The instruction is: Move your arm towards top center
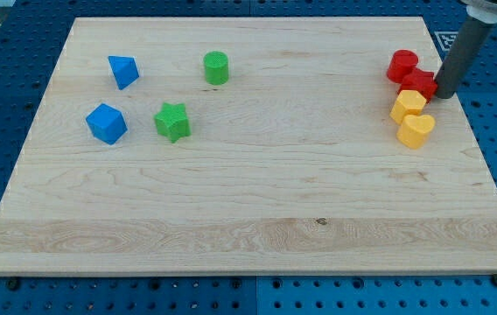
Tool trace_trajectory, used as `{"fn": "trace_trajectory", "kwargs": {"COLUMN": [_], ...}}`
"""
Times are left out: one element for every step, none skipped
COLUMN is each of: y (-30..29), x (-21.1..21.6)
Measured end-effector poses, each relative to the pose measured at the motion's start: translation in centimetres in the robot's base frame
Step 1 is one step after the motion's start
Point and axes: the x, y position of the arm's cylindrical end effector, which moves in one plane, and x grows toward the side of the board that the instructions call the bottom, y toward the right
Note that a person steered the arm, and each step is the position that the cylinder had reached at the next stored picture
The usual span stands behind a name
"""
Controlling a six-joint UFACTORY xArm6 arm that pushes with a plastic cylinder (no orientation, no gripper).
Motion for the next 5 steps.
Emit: {"fn": "trace_trajectory", "kwargs": {"y": [-0.8, -0.8, 1.4, 3.4, 3.1], "x": [0.0, 0.0, 1.3, 1.4, -2.7]}}
